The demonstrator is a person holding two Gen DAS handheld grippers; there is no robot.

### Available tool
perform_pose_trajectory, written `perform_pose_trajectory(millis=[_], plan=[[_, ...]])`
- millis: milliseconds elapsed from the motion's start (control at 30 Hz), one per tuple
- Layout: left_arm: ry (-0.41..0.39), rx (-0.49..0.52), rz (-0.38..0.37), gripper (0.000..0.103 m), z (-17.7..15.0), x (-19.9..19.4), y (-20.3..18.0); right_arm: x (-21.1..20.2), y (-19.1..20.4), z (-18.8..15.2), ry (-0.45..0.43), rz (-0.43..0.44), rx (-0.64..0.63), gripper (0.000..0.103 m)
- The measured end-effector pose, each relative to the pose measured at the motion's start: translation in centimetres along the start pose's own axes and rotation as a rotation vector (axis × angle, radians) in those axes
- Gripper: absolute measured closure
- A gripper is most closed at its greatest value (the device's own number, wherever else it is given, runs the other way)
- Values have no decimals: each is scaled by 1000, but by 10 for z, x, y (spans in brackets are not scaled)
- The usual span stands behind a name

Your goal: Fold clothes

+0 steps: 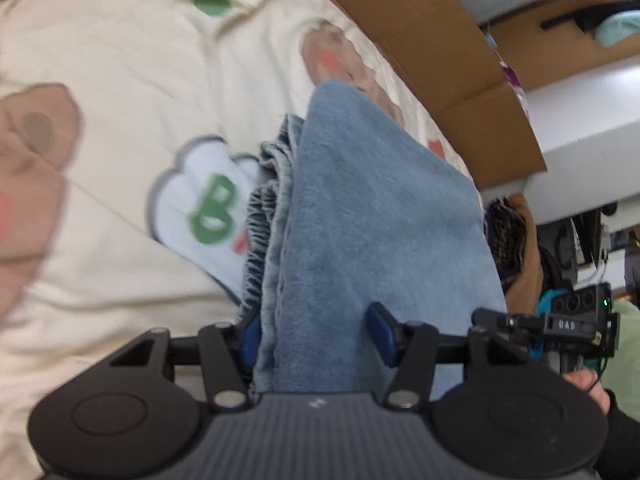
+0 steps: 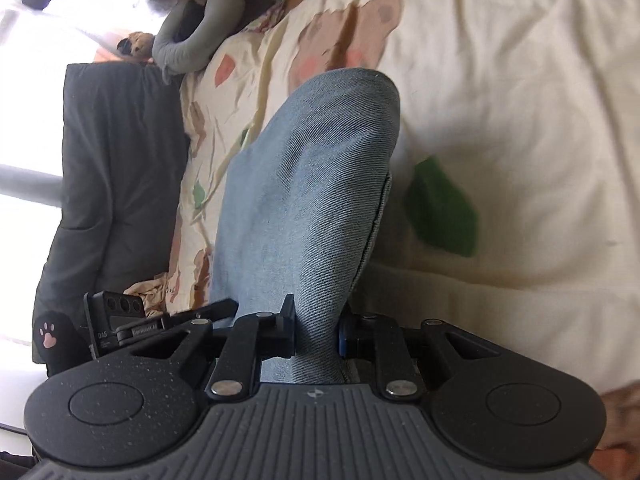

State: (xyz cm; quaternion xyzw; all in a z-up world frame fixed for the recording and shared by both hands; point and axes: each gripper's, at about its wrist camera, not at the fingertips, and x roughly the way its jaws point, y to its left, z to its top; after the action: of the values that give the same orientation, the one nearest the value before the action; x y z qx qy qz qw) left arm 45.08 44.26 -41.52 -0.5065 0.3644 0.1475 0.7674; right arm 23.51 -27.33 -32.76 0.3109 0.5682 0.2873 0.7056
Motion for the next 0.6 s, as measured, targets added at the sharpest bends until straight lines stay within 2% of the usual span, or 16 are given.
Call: perform_pose_trajectory(millis=[267,467,600], plan=[[58,34,-59,46,-11,29,-29,-40,-24,4,-8,-53,-2,85],[82,62,-93,49,-12,40,-40,-50,-44,2,-16,-98,33,85],[91,52,-104,49,-14,35,-40,-42,-69,-4,-4,-185,90,75]])
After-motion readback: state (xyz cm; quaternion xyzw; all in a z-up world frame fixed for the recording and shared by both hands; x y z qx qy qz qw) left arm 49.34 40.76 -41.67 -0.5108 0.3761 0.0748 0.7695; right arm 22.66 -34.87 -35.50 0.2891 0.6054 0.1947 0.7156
